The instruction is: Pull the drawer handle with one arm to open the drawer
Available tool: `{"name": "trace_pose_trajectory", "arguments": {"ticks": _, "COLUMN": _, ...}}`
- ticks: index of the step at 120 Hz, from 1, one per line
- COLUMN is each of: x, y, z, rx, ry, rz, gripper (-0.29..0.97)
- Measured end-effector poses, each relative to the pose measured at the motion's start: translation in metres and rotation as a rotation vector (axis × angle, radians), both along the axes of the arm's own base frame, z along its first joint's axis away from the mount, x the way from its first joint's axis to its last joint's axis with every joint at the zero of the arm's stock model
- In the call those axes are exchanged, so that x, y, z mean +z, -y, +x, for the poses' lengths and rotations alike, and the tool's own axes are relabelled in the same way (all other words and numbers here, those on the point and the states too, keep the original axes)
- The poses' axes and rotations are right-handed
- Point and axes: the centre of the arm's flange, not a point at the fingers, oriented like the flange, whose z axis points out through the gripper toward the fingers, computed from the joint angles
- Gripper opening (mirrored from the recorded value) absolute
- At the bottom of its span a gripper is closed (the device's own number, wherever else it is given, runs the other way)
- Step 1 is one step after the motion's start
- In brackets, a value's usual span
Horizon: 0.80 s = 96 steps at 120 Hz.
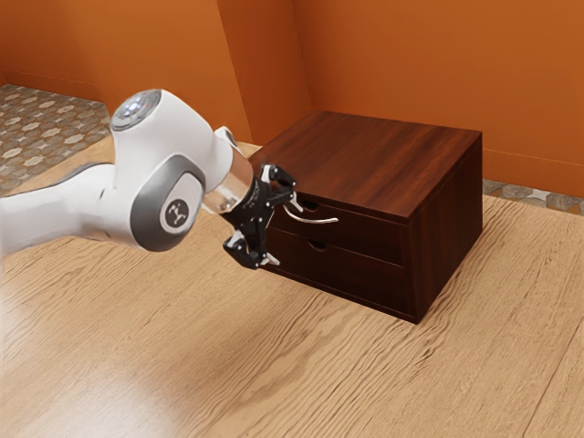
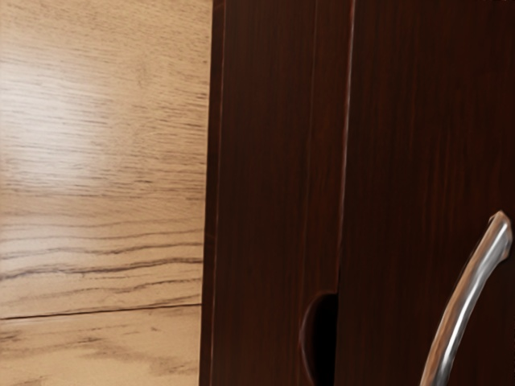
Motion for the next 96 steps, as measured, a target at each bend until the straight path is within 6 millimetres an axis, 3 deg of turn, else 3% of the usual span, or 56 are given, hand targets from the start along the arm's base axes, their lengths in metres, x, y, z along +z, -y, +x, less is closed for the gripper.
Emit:
{"name": "trace_pose_trajectory", "arguments": {"ticks": 70, "x": -0.012, "y": -0.001, "z": 0.006, "rx": 0.024, "ry": -0.008, "rz": -0.011, "gripper": 0.68}}
{"name": "trace_pose_trajectory", "arguments": {"ticks": 96, "x": -0.008, "y": 0.000, "z": 0.004, "rx": 0.026, "ry": -0.005, "rz": -0.014, "gripper": 0.57}}
